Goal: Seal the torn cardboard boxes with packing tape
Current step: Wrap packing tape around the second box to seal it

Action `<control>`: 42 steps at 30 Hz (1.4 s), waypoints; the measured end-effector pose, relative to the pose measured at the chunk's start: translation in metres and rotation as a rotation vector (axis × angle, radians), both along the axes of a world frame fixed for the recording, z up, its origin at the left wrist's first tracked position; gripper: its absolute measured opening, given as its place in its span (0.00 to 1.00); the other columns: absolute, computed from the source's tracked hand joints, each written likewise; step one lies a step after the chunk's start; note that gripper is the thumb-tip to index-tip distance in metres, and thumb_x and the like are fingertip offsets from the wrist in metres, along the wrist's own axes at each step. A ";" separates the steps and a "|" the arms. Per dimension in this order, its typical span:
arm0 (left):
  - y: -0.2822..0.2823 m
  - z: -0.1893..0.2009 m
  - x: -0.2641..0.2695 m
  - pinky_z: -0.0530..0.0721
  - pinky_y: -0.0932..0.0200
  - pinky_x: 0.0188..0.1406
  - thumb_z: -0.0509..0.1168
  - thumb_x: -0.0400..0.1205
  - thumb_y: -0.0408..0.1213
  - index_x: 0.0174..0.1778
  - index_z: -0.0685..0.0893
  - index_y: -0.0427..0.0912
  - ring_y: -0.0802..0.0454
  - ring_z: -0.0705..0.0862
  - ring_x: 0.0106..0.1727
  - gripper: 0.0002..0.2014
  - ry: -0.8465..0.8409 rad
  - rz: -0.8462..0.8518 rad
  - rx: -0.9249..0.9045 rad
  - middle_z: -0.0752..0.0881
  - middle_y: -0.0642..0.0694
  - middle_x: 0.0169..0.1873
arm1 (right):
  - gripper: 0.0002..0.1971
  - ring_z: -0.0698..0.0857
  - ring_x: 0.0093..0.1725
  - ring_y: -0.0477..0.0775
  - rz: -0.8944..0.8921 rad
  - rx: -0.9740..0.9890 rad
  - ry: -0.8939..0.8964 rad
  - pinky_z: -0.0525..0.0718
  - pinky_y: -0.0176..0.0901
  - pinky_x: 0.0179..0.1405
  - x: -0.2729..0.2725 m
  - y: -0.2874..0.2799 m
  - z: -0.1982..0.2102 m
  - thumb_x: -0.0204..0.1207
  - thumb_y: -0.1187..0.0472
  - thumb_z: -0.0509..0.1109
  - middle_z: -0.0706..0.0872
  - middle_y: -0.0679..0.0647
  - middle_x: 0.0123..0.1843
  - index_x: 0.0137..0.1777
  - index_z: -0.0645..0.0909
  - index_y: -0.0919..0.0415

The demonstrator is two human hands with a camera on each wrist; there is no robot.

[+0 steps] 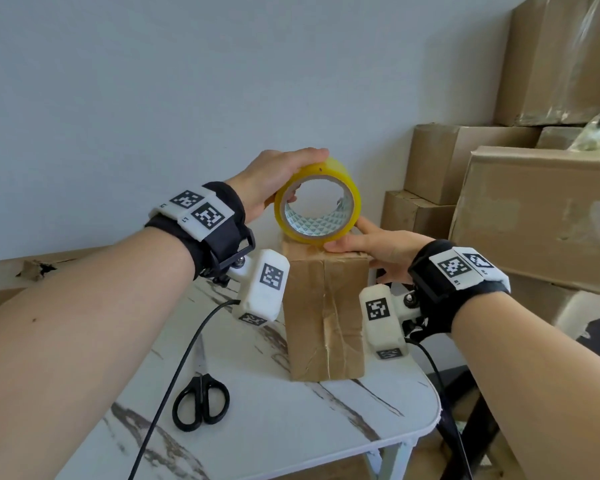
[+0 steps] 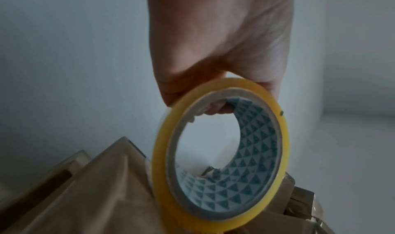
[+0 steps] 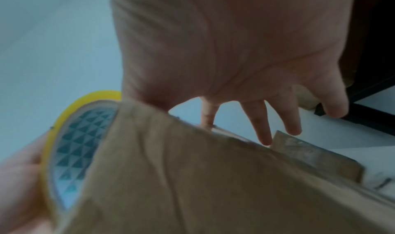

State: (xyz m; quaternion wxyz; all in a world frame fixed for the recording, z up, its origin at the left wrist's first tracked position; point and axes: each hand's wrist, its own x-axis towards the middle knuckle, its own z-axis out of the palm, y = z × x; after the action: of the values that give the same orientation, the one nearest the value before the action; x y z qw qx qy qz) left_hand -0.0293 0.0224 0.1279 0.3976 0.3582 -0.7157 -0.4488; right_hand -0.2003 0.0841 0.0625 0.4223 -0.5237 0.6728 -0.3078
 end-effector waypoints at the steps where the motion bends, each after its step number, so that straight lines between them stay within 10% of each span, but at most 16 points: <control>1: 0.000 0.003 0.000 0.74 0.61 0.31 0.70 0.76 0.52 0.34 0.81 0.48 0.54 0.72 0.27 0.13 -0.029 0.015 -0.024 0.74 0.51 0.24 | 0.47 0.73 0.71 0.60 0.004 0.018 -0.014 0.69 0.66 0.70 -0.004 0.000 -0.002 0.40 0.32 0.83 0.71 0.50 0.75 0.63 0.66 0.19; 10: -0.018 0.019 0.025 0.66 0.60 0.26 0.76 0.69 0.51 0.31 0.79 0.43 0.52 0.67 0.22 0.17 -0.263 0.161 -0.137 0.71 0.48 0.22 | 0.38 0.74 0.71 0.62 0.041 0.028 -0.083 0.73 0.67 0.70 -0.011 0.001 -0.005 0.41 0.36 0.84 0.72 0.52 0.72 0.52 0.70 0.19; 22: -0.033 -0.034 0.054 0.63 0.56 0.30 0.74 0.70 0.51 0.23 0.69 0.42 0.49 0.68 0.28 0.24 -0.686 0.275 -0.172 0.68 0.46 0.24 | 0.45 0.80 0.65 0.63 0.018 -0.008 -0.178 0.76 0.66 0.69 -0.011 0.005 -0.008 0.51 0.48 0.81 0.77 0.51 0.61 0.70 0.66 0.29; 32: -0.020 -0.059 0.040 0.65 0.54 0.33 0.57 0.82 0.44 0.33 0.69 0.40 0.46 0.69 0.32 0.15 -0.663 0.256 -0.059 0.69 0.44 0.32 | 0.43 0.82 0.65 0.63 -0.058 -0.008 -0.081 0.77 0.64 0.68 0.004 0.008 0.007 0.64 0.49 0.80 0.78 0.54 0.65 0.77 0.63 0.36; 35: -0.021 -0.064 0.039 0.75 0.51 0.51 0.50 0.77 0.71 0.56 0.81 0.30 0.38 0.83 0.50 0.42 -0.721 0.255 -0.063 0.82 0.31 0.48 | 0.51 0.85 0.59 0.58 -0.121 -0.073 0.124 0.83 0.57 0.61 0.016 -0.001 0.010 0.50 0.26 0.75 0.83 0.52 0.64 0.74 0.70 0.46; 36: -0.020 -0.065 0.038 0.76 0.50 0.50 0.48 0.72 0.77 0.50 0.82 0.25 0.36 0.84 0.46 0.50 -0.766 0.238 -0.065 0.82 0.25 0.46 | 0.46 0.86 0.53 0.53 -0.157 -0.112 0.184 0.85 0.49 0.54 0.021 -0.004 0.011 0.55 0.26 0.73 0.85 0.51 0.58 0.71 0.73 0.50; 39: -0.020 -0.067 0.035 0.72 0.54 0.40 0.49 0.68 0.78 0.25 0.76 0.33 0.42 0.79 0.27 0.43 -0.777 0.223 -0.055 0.73 0.28 0.23 | 0.19 0.76 0.30 0.43 -0.296 -0.249 0.184 0.77 0.27 0.22 0.024 -0.009 0.009 0.78 0.51 0.70 0.79 0.47 0.37 0.65 0.75 0.58; 42: -0.027 -0.072 0.035 0.75 0.52 0.54 0.52 0.71 0.75 0.50 0.84 0.32 0.36 0.85 0.49 0.44 -0.740 0.195 -0.028 0.85 0.30 0.43 | 0.15 0.74 0.27 0.44 -0.325 -0.279 0.172 0.69 0.23 0.11 0.020 -0.008 0.006 0.83 0.62 0.63 0.78 0.50 0.35 0.67 0.78 0.63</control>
State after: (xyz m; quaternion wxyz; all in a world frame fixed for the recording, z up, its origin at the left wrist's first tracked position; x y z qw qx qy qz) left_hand 0.0062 -0.0043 0.0564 0.1580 0.5571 -0.7793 -0.2395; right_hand -0.1807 0.0760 0.0688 0.2318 -0.4861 0.7328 -0.4160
